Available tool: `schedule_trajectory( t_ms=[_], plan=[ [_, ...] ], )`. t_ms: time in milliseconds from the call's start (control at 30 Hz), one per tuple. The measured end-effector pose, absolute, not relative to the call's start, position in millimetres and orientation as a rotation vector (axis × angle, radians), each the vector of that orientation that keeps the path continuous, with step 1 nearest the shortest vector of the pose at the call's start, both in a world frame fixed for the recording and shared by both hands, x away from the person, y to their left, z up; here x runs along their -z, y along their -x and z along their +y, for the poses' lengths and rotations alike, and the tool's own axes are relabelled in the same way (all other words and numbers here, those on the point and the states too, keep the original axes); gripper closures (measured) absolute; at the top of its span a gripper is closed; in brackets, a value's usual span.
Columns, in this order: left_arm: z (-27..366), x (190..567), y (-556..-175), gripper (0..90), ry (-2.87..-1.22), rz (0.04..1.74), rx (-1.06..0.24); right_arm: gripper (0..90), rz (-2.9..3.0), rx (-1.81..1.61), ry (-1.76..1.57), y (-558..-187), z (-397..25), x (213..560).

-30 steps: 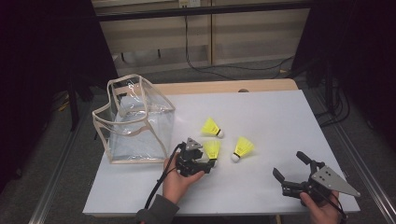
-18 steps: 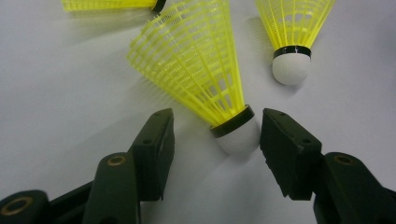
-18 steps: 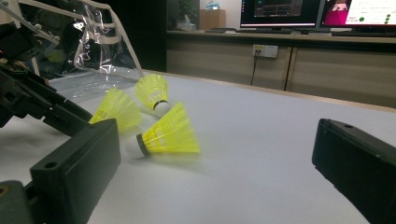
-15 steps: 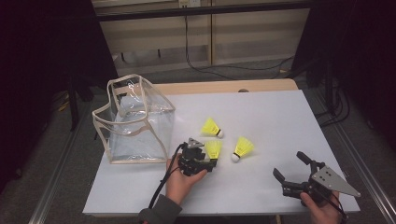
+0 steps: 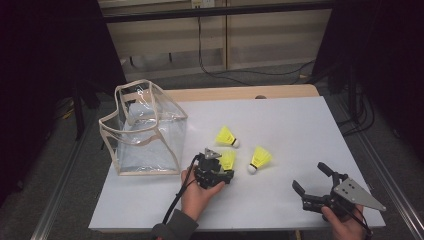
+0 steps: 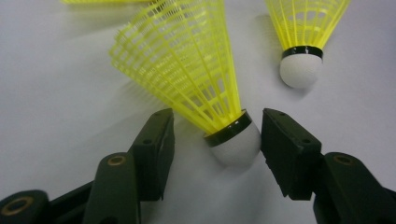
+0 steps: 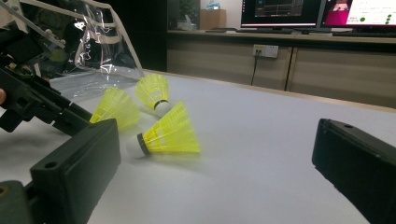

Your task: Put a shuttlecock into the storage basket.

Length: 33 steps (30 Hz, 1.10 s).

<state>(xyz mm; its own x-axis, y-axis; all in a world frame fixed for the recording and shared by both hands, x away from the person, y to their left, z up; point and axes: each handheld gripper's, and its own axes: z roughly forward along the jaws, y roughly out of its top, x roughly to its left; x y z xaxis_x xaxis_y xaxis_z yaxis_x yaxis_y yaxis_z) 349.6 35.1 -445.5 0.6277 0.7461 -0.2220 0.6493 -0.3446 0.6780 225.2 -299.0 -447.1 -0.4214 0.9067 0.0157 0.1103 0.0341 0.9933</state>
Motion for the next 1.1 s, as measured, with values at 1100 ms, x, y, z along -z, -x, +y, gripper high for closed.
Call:
schedule_trajectory(
  t_ms=[1100],
  plan=[
    [35.3, 447.5, -352.3, 61.2, -2.096, 1.128, -0.198, 1.0, 1.631, -1.446, -1.039, -224.9, -299.8, 447.1]
  ],
)
